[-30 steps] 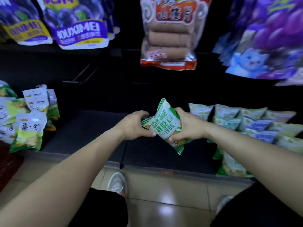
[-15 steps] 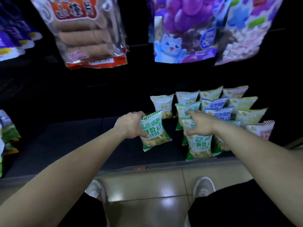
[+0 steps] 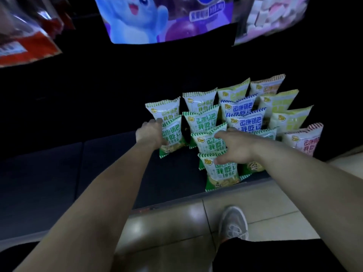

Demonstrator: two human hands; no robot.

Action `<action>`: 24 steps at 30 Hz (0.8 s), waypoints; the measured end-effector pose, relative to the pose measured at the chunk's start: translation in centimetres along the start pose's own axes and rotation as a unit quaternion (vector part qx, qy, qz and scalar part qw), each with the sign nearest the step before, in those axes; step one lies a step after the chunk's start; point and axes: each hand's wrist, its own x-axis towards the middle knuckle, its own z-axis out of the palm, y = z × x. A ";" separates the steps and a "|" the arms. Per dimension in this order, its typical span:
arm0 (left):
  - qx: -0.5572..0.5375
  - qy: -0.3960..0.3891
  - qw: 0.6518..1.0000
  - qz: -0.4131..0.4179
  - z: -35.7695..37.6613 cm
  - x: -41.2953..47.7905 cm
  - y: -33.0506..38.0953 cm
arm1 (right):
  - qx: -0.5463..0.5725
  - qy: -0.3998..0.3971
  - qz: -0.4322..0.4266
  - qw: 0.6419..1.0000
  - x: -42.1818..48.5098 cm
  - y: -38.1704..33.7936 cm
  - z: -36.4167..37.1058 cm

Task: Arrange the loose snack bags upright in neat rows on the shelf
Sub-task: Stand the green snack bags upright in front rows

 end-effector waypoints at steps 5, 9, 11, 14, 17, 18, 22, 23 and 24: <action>-0.033 -0.014 0.999 0.023 0.7 2.0 -0.1 | -0.009 -0.027 0.004 1.000 0.8 -0.1 0.6; -0.052 -0.017 0.998 0.031 0.6 2.3 0.7 | -0.005 -0.035 0.015 0.999 0.7 0.5 0.9; -0.054 -0.014 0.998 0.031 0.7 2.3 1.2 | -0.003 -0.033 0.020 0.999 0.6 0.6 1.0; -0.056 -0.010 0.998 0.029 0.8 2.3 1.6 | -0.008 -0.034 0.025 0.999 0.4 0.8 1.2; -0.056 -0.009 0.998 0.035 0.8 2.0 1.7 | -0.006 -0.038 0.029 0.999 0.1 1.0 1.3; -0.050 -0.004 0.998 0.041 0.9 1.8 1.7 | -0.005 -0.037 0.030 0.999 0.0 1.1 1.3; -0.003 0.040 0.997 0.072 0.5 0.6 1.8 | 0.003 -0.031 0.039 0.999 -0.4 1.7 0.6; 0.001 0.049 0.996 0.075 0.2 0.2 2.0 | 0.005 -0.027 0.043 0.999 -0.5 2.0 0.3; -0.001 0.057 0.995 0.077 -0.3 -0.4 2.2 | 0.010 -0.020 0.047 0.999 -0.8 2.3 0.0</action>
